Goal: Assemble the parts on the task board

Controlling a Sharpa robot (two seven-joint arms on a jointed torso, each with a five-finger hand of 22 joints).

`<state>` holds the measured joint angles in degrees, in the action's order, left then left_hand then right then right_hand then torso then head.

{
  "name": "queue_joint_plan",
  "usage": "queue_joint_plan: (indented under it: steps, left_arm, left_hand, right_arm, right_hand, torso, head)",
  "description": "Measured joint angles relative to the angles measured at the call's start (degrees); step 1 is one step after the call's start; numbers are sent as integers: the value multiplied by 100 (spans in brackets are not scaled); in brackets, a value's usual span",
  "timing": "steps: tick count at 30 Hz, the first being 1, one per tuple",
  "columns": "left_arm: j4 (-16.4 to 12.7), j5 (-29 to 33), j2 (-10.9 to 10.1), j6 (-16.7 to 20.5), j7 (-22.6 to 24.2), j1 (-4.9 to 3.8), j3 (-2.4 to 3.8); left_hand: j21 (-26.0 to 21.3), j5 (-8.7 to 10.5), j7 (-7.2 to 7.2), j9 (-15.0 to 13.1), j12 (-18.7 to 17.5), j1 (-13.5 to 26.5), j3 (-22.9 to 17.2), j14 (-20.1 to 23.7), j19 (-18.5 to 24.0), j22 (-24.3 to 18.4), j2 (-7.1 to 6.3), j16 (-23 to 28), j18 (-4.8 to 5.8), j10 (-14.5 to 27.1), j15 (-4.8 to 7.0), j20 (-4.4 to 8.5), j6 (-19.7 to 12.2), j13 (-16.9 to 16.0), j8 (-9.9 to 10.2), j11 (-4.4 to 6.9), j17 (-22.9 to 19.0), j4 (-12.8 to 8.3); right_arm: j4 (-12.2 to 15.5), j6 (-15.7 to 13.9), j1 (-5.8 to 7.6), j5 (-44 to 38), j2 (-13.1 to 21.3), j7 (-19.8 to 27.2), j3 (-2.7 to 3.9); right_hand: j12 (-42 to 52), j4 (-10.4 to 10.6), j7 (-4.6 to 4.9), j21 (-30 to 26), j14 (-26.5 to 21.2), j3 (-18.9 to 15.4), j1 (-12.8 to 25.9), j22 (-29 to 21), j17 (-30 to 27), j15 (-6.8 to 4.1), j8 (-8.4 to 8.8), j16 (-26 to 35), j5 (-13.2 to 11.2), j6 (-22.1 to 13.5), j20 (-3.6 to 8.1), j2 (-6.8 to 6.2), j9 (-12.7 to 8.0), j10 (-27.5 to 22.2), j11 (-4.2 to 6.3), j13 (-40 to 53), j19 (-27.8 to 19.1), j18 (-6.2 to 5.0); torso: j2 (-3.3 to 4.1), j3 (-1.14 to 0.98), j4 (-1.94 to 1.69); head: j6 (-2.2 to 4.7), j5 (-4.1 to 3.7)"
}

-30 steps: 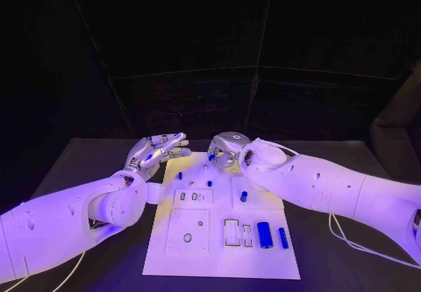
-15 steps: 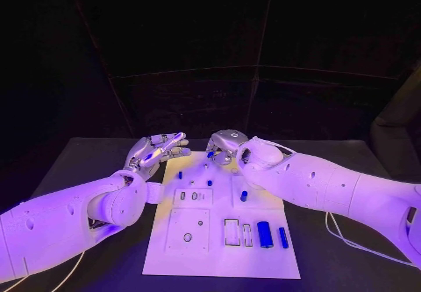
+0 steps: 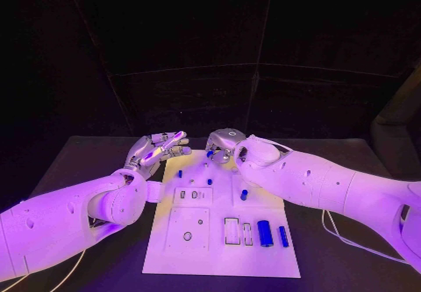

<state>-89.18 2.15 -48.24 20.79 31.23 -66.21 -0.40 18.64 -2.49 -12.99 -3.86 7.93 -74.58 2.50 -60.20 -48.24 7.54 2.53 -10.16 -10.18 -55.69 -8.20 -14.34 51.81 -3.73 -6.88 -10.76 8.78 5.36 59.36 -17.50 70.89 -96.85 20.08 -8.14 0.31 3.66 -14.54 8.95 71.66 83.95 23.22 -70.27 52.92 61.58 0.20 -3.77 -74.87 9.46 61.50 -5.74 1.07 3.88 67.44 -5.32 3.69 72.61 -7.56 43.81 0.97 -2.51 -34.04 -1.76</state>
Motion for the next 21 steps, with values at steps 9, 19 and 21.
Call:
queue_joint_plan:
  steps: [9, 19, 21]
  left_arm:
    - [-9, 0, -8, -3, -8, -4, 0]
    - [-14, 0, -9, -7, -20, -10, 0]
    - [-14, 0, -9, -8, -22, -10, 0]
  left_hand:
    - [0, 0, 0, 0, 0, 0, 0, 0, 0, 1, 0, 0, 0, 0, 0, 0, 0, 0, 0, 0, 0, 0]
    - [0, 0, 0, 0, 0, 0, 0, 0, 0, 1, 0, 0, 0, 0, 0, 0, 0, 0, 0, 0, 0, 0]
    - [0, 0, 0, 0, 0, 0, 0, 0, 0, 1, 0, 0, 0, 0, 0, 0, 0, 0, 0, 0, 0, 0]
  right_arm:
    - [-24, 60, 10, -135, -36, -129, 2]
    - [-51, 94, 12, -212, -68, -187, -1]
    - [-52, 94, 12, -216, -72, -188, -1]
  right_hand:
    - [0, 13, 19, 0, 0, 34, 31, -1, -11, 0, 0, 0, -27, -21, 0, -31, -6, -35, -10, 0, 0, -1]
    - [0, 66, 16, 0, 20, 91, 56, -19, -52, 23, -1, 0, -48, -146, -42, -161, -2, -187, -43, -6, -42, 0]
    - [1, 90, 28, 0, 0, 116, 88, -21, -68, 43, -1, 0, -77, -221, -42, -208, -6, -254, -58, -6, -42, -1]
  torso:
    - [5, 0, -2]
    - [7, 0, -1]
    - [7, 1, -1]
  head:
    - [-21, 13]
    - [-30, 23]
    - [-30, 23]
